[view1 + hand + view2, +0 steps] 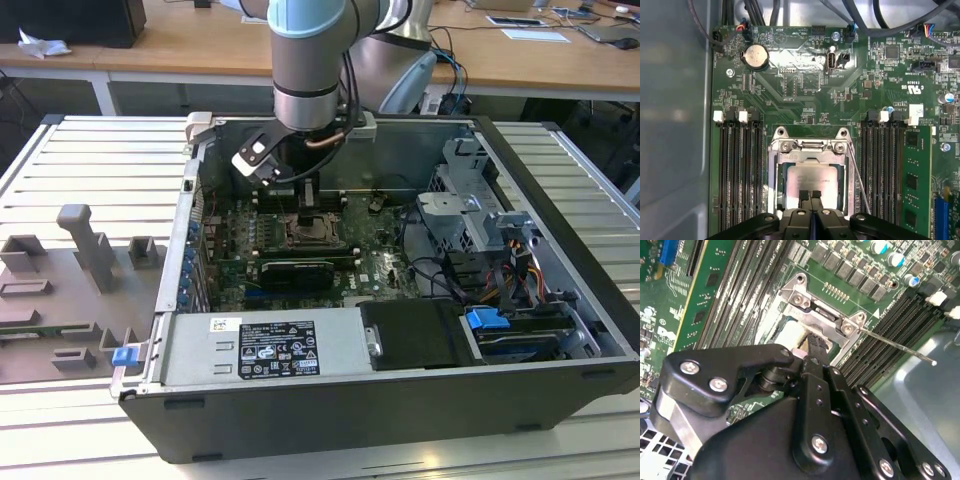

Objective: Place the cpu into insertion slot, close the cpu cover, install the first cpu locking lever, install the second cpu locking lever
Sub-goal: 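Close the cpu cover, then install the first cpu locking lever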

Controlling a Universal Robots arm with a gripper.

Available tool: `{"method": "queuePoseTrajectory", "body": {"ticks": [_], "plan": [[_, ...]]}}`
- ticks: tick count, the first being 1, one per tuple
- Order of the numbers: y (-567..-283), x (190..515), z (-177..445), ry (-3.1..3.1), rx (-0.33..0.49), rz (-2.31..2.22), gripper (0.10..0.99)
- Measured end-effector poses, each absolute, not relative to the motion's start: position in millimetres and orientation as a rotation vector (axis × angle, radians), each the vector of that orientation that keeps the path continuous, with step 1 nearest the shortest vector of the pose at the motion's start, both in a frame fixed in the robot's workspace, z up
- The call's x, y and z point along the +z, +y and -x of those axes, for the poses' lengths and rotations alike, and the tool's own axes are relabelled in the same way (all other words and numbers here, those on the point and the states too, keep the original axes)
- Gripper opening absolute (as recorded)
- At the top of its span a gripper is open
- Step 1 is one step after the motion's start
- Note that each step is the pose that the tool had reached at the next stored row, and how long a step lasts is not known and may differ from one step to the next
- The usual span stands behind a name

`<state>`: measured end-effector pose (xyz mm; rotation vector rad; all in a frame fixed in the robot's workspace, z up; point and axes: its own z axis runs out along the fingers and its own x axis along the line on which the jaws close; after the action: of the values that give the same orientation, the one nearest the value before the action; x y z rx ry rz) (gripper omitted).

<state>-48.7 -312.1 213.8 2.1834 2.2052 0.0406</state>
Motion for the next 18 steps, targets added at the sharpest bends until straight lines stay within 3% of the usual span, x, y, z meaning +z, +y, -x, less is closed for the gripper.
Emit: {"method": "queuePoseTrajectory", "body": {"ticks": [18], "plan": [[-312.1, 227.9, 41.1, 2.206, 0.04, -2.184, 0.106]]}}
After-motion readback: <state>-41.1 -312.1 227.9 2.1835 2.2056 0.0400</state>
